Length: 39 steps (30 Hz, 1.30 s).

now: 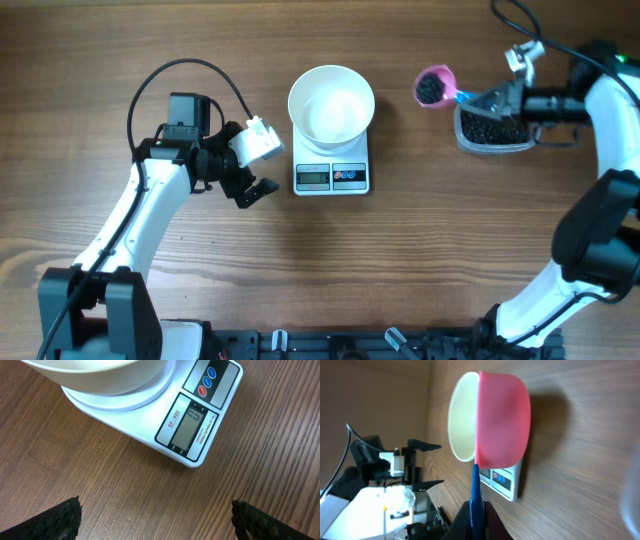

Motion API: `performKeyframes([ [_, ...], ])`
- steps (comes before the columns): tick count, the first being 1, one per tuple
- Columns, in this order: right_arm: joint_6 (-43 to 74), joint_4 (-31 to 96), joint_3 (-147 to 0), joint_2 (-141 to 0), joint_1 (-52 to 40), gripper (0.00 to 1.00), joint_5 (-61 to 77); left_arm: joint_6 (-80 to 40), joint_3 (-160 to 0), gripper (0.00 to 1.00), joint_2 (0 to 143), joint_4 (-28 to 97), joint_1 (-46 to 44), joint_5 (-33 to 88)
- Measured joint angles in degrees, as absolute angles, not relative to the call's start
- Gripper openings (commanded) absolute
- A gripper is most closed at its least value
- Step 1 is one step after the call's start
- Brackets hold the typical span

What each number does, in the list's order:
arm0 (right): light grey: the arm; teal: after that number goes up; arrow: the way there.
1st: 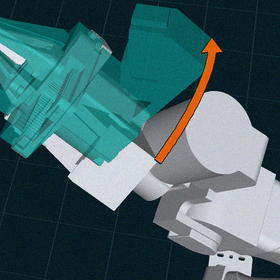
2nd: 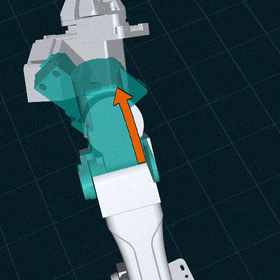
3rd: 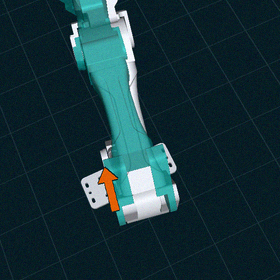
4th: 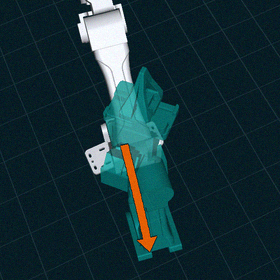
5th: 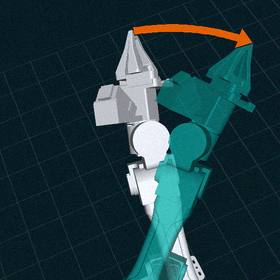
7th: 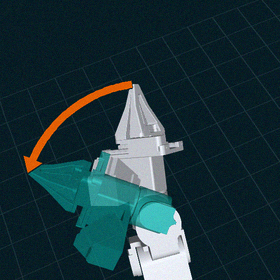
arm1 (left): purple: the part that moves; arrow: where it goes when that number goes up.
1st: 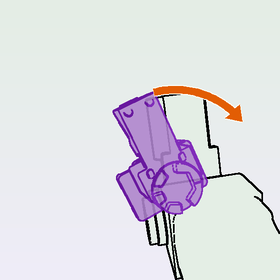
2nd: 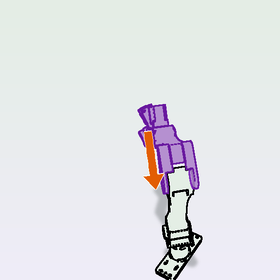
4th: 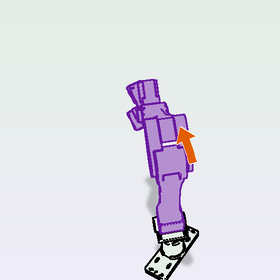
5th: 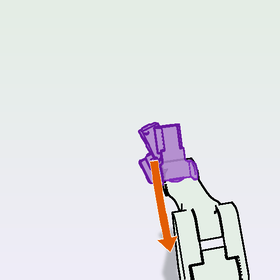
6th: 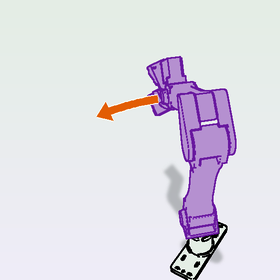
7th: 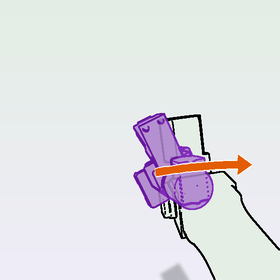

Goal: Scoop item into bowl and weigh 150g on scale
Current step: 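Carry the filled scoop to the white bowl and pour beans in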

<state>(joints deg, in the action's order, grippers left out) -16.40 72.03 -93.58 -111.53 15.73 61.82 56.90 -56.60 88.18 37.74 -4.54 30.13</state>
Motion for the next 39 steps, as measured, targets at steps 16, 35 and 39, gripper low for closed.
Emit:
performKeyframes([
  [16, -0.1, 64.8, -102.5, -111.5, -8.4, 0.04, 46.0, 56.9, -56.6, 1.0, 88.2, 37.7, -4.5, 30.1],
  [35, 2.8, 60.3, -105.2, -111.5, -27.3, 0.04, 4.4, 56.9, -56.6, 1.0, 88.2, 37.7, -4.5, 30.2],
  [39, 1.1, 60.4, -107.5, -111.5, -29.4, 0.04, -0.3, 56.9, -56.6, 1.0, 88.2, 37.7, -4.5, 30.1],
])
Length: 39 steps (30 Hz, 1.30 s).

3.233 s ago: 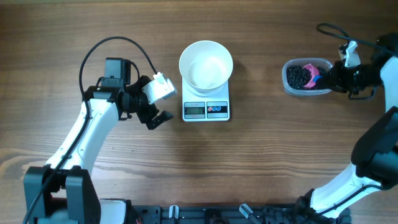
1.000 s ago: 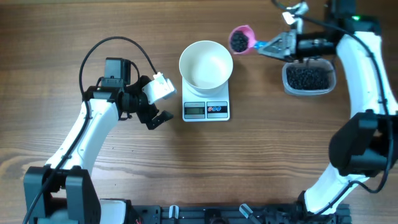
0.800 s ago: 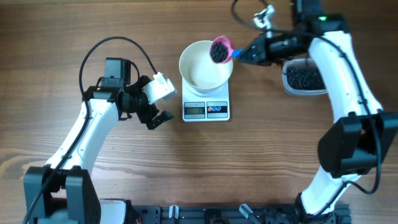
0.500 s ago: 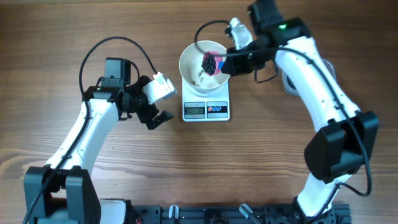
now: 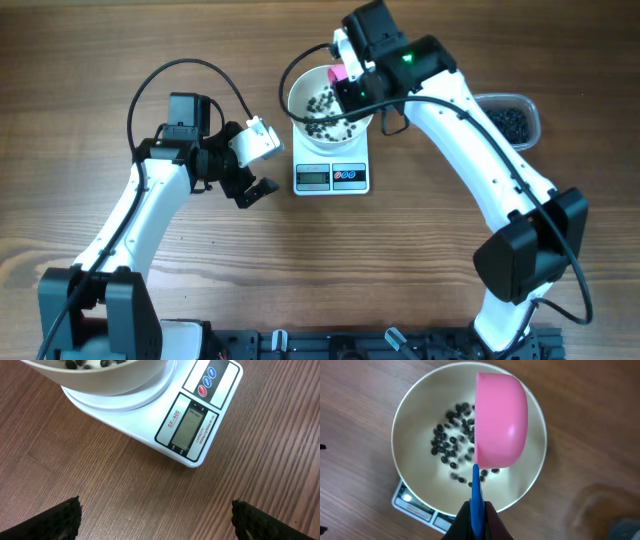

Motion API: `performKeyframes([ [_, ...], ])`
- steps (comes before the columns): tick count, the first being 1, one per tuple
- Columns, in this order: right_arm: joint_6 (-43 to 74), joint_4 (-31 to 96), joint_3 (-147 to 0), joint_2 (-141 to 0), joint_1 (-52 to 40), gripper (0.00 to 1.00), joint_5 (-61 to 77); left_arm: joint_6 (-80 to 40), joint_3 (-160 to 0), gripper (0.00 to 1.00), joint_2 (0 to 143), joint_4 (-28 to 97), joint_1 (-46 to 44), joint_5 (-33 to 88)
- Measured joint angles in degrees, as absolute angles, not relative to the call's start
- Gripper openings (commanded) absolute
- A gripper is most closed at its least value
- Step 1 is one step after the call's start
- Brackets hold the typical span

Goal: Scoop item into bowl and weigh 150g on scale
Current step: 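Carry the filled scoop to the white bowl and pour beans in, then return the empty pink scoop with the right gripper to the bean tub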

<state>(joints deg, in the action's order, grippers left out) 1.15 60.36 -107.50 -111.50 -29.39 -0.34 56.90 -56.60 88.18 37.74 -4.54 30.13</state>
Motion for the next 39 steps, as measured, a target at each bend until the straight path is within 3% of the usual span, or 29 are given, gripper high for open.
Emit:
performKeyframes([
  [13, -5.3, 60.7, -108.1, -111.5, -34.3, 0.04, -11.6, 56.9, -56.6, 1.0, 88.2, 37.7, -4.5, 30.2],
  [29, -3.1, 59.4, -108.1, -106.2, -26.1, 0.04, -2.7, 56.9, -56.6, 1.0, 88.2, 37.7, -4.5, 30.1],
  [39, -1.4, 71.1, -108.5, -96.4, 0.4, 0.04, 6.3, 56.9, -56.6, 1.0, 88.2, 37.7, -4.5, 30.1],
])
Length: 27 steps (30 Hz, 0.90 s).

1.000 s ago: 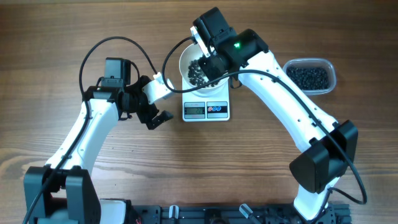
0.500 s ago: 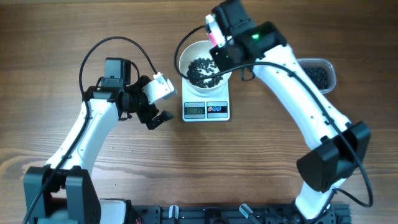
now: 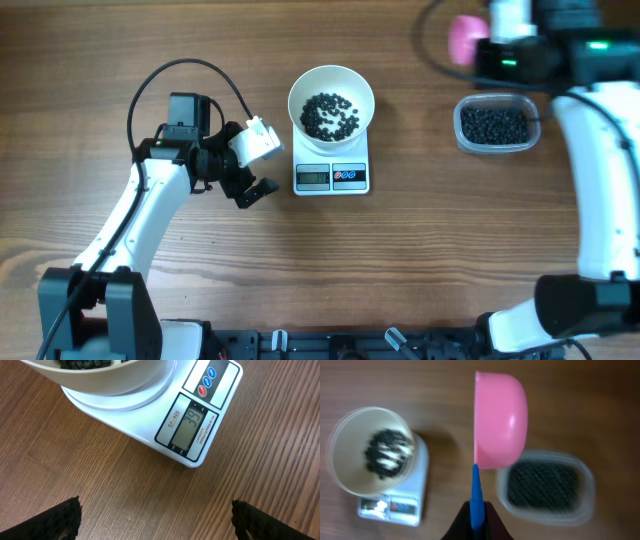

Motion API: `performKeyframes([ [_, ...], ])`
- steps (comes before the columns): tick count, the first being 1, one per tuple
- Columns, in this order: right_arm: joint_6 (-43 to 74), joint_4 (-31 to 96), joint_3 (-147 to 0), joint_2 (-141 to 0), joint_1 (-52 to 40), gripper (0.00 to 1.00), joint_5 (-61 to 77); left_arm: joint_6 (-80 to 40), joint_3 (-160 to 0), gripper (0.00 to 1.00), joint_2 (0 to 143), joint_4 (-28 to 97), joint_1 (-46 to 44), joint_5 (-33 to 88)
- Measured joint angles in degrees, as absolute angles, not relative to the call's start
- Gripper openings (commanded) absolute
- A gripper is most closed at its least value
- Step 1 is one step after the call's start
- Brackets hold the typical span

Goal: Scoop item into bowl and weigh 150g on scale
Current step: 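Return the empty pink scoop with the right gripper to the bean tub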

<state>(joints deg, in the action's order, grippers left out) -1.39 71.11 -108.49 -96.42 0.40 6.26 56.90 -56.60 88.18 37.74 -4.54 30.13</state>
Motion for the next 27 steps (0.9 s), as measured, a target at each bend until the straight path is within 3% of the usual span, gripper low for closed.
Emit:
performKeyframes([
  [7, -5.8, 75.0, -107.3, -98.0, 11.2, 0.04, 6.4, 56.9, -56.6, 1.0, 88.2, 37.7, -4.5, 30.1],
  [27, -8.2, 76.7, -105.3, -114.3, 10.1, 0.04, -8.1, 56.9, -56.6, 1.0, 88.2, 37.7, -4.5, 30.1],
])
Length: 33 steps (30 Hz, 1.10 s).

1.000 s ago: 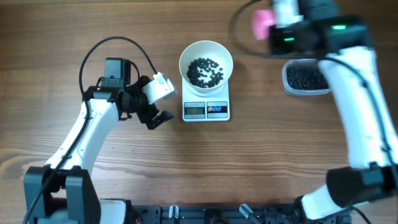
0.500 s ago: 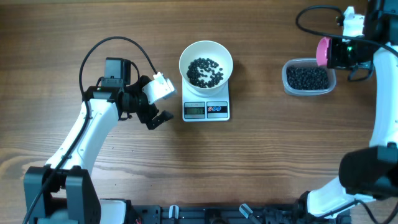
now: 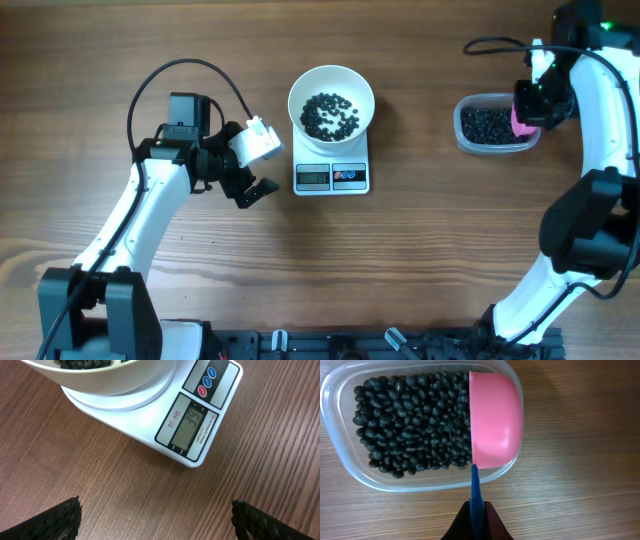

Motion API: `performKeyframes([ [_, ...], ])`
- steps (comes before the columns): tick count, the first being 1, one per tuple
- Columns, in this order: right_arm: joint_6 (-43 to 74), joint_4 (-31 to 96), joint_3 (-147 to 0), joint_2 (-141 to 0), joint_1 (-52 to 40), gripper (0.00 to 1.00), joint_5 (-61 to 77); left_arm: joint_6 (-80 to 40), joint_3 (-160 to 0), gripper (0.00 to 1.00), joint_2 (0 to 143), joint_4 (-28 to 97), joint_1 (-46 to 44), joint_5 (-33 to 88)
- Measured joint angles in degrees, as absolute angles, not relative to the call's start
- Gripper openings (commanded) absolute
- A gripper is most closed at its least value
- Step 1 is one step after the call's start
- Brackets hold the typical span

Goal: Scoop item into bowl and weigh 150g on scale
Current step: 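Return the empty pink scoop with the right gripper to the bean tub, then dip the pink scoop into the black beans with the right gripper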

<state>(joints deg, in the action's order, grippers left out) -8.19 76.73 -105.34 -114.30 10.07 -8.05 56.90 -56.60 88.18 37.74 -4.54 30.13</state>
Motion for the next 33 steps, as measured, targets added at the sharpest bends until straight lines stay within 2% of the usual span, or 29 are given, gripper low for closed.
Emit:
performKeyframes([
  [13, -8.1, 75.1, -102.4, -114.3, 6.0, 0.04, -14.7, 56.9, -56.6, 1.0, 88.2, 37.7, -4.5, 30.1],
  [22, -8.5, 73.7, -97.2, -113.8, 6.2, 0.04, -4.0, 56.9, -56.6, 1.0, 88.2, 37.7, -4.5, 30.2],
  [33, -10.3, 73.7, -96.8, -113.8, 13.8, 0.04, 10.8, 56.9, -56.6, 1.0, 88.2, 37.7, -4.5, 30.1],
])
